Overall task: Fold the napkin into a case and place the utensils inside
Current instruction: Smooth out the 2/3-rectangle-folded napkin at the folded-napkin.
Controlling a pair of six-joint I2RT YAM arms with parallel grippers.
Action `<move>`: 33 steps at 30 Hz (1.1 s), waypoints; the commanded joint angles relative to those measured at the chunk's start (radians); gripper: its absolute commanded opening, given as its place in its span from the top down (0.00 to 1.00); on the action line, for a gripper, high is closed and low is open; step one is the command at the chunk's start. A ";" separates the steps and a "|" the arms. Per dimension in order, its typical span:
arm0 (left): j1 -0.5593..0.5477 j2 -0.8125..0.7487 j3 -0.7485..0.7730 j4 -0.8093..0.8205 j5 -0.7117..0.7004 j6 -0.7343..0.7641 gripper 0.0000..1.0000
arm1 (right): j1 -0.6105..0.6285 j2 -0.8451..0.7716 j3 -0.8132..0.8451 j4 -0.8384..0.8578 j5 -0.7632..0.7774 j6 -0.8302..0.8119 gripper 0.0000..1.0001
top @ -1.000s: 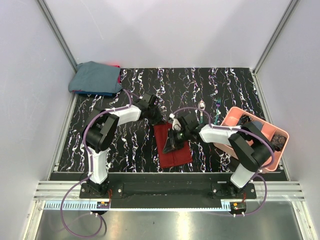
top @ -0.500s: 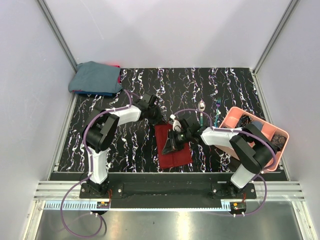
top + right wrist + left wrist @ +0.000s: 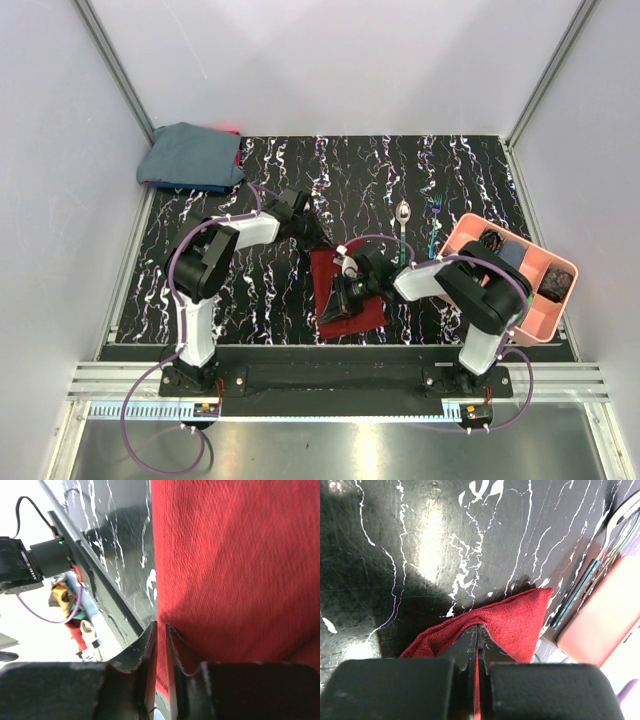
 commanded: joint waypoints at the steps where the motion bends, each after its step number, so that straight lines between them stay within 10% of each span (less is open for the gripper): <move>1: 0.011 0.022 0.018 0.028 0.008 0.029 1.00 | 0.012 -0.135 -0.010 -0.148 0.057 -0.057 0.77; 7: 0.013 -0.031 0.025 0.011 0.014 0.060 1.00 | 0.009 -0.190 -0.054 -0.161 0.080 -0.074 0.73; 18: 0.051 -0.221 -0.008 0.003 0.123 0.144 0.64 | -0.054 -0.046 -0.147 0.053 0.026 -0.025 0.78; 33: 0.090 -0.085 -0.209 0.304 0.235 0.028 1.00 | -0.060 -0.144 0.050 -0.139 0.014 -0.050 0.77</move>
